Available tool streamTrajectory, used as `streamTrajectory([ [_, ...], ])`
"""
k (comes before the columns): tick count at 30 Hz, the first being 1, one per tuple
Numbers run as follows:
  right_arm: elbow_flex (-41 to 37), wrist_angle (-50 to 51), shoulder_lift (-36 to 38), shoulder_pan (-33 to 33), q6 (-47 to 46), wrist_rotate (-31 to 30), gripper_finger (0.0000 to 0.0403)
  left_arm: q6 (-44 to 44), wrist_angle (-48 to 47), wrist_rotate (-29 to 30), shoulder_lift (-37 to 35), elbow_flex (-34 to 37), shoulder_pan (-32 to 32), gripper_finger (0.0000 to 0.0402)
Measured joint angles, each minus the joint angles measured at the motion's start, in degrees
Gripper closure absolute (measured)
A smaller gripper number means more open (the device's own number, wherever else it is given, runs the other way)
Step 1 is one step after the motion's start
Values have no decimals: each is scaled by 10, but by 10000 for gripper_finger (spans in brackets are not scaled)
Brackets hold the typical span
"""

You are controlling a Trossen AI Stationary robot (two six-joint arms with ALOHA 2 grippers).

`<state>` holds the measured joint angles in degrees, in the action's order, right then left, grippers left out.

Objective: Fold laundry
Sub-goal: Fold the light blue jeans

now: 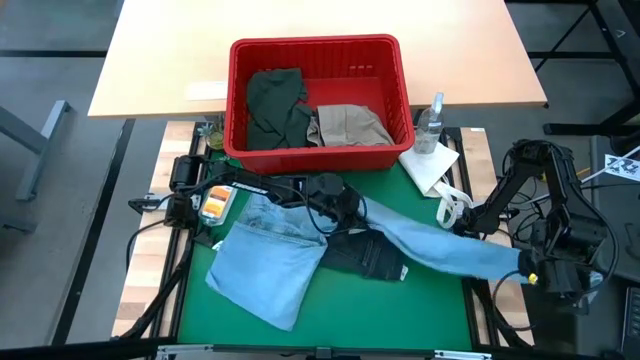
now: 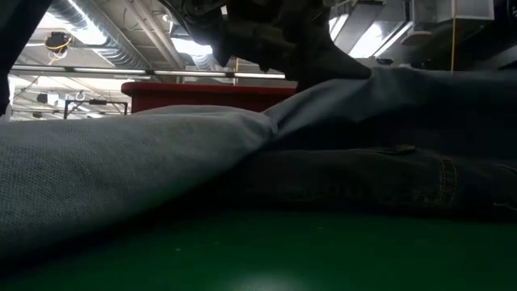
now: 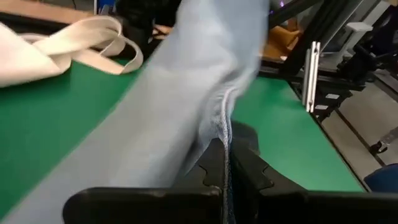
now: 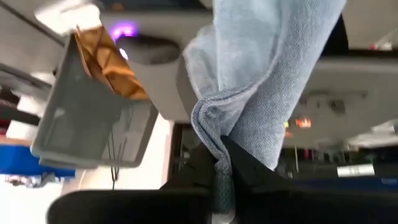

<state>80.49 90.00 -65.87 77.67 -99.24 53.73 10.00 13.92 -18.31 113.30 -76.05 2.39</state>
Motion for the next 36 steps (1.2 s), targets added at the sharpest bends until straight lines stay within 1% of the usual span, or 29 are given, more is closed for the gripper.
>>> streamTrajectory([
  [2,0,0,0,0,0,13,384,0,-12,-11,0,0,2,399],
  [5,0,0,0,0,-1,9,377,0,-42,-58,0,0,0,397],
  [7,0,0,-3,0,-6,9,383,0,-71,-86,0,0,-9,395],
  [10,0,0,-14,0,-6,2,394,-1,-115,-94,0,0,-31,385],
  [11,0,0,-19,0,-6,-3,394,-7,-123,-91,0,0,-39,380],
  [14,0,0,-37,0,6,-8,383,-61,-124,-69,0,0,-65,358],
  [17,0,0,-58,0,30,0,374,-96,-110,-20,0,0,-88,330],
  [20,0,0,-77,0,61,0,383,-131,-90,20,0,0,-103,304],
  [22,0,0,-88,0,68,0,392,-150,-83,25,0,0,-107,289],
  [25,0,0,-103,0,67,0,392,-151,-72,22,0,0,-107,272],
  [28,0,0,-118,0,69,1,378,-151,-74,22,0,0,-107,265],
  [30,0,0,-128,0,84,6,376,-151,-74,22,0,0,-107,265],
  [33,0,-1,-137,0,110,18,388,-151,-70,22,0,0,-107,271],
  [36,0,1,-138,0,117,6,394,-151,-59,22,0,0,-106,279],
])
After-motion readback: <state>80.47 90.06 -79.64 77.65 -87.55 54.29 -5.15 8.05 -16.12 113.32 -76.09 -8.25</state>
